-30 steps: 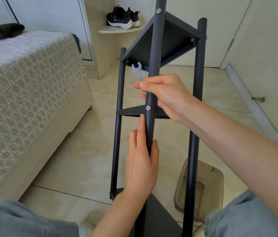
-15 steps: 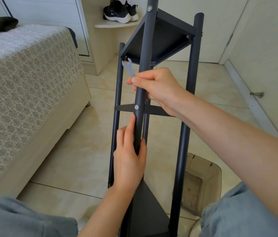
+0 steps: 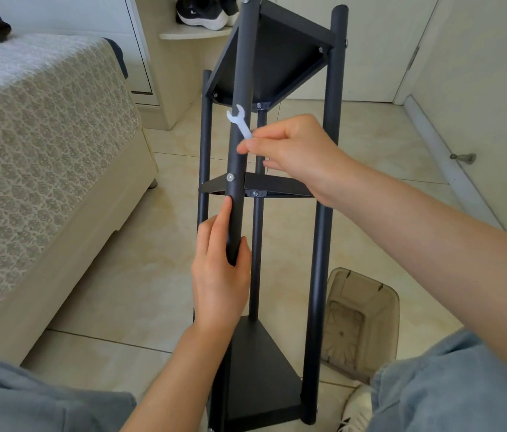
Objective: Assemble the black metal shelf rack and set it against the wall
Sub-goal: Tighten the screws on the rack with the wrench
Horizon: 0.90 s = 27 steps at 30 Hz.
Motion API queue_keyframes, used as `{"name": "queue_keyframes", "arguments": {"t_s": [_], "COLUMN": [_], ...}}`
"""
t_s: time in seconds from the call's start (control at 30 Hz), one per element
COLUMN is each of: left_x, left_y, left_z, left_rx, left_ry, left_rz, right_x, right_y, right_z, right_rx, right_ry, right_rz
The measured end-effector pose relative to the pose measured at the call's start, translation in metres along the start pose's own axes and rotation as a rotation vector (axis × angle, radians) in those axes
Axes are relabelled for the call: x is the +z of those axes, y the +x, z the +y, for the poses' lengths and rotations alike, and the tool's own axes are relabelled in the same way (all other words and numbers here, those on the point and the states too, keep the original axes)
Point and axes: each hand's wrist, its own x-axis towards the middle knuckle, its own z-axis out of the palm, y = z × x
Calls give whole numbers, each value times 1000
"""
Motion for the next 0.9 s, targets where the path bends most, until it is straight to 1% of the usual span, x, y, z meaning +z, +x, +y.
{"name": "queue_keyframes", "arguments": {"t_s": [0.13, 0.23, 0.3, 0.43, 0.53, 0.63, 0.7, 0.8, 0.9], "left_x": [-1, -1, 0, 1, 2, 3, 3, 6, 8], "left_y": [2, 2, 2, 6, 6, 4, 4, 6, 6], "left_z": [-3, -4, -3, -3, -3, -2, -1, 3, 3], "left_rx": [-4, -9, -5, -1, 3, 6, 7, 21, 38], "left_ry": [23, 26, 23, 27, 18, 8, 6, -9, -9], "left_rz": [9, 17, 20, 23, 20, 14, 20, 7, -1], "right_x": [-8, -13, -17, -17, -10, 1, 10, 17, 23], "right_y": [-16, -29, -36, -47, -50, -53, -52, -49, -46], "right_z": [14, 28, 37, 55, 68, 79, 83, 83, 80], "right_rx": [-18, -114, -142, -54, 46, 126, 158, 209, 221], "right_ry": [-105, -223, -265, -300, -321, -313, -267, -112, 13], "right_rz": [29, 27, 14, -110, -138, -119, -71, 56, 104]}}
